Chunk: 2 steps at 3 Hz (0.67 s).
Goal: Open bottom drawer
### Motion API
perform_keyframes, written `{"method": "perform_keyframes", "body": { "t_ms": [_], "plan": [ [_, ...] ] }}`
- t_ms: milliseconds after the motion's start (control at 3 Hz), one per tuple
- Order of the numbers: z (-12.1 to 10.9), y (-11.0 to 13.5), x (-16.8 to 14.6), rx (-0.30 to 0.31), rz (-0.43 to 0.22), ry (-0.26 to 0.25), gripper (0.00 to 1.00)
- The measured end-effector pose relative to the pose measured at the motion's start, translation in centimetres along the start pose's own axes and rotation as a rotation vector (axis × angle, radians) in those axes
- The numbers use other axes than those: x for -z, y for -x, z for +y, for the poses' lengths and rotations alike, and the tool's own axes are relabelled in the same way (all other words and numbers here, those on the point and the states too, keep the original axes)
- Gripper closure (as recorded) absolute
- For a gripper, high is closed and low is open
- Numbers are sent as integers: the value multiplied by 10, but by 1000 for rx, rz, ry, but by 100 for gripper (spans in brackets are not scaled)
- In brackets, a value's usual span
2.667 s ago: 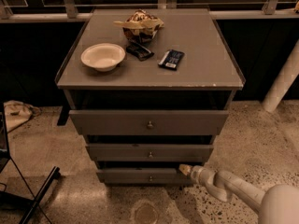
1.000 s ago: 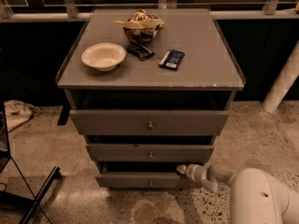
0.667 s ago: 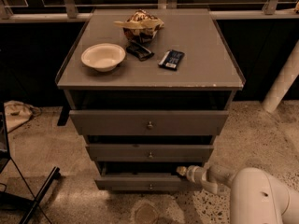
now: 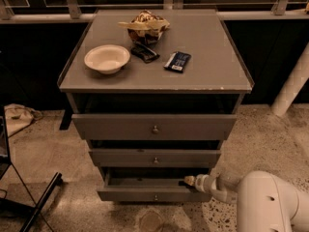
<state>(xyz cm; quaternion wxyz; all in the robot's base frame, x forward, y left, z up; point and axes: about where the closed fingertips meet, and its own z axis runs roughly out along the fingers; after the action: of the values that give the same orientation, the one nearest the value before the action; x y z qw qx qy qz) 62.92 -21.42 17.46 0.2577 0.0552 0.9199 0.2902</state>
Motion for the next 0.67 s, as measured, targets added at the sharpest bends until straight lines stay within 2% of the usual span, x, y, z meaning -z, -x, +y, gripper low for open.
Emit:
{"method": "perform_keyframes", "body": {
  "t_ms": [333,667],
  "plan": [
    [-10,-31,23,-36,77,-6,100],
    [-8,-32,27,-39,83,-7,100]
  ]
}}
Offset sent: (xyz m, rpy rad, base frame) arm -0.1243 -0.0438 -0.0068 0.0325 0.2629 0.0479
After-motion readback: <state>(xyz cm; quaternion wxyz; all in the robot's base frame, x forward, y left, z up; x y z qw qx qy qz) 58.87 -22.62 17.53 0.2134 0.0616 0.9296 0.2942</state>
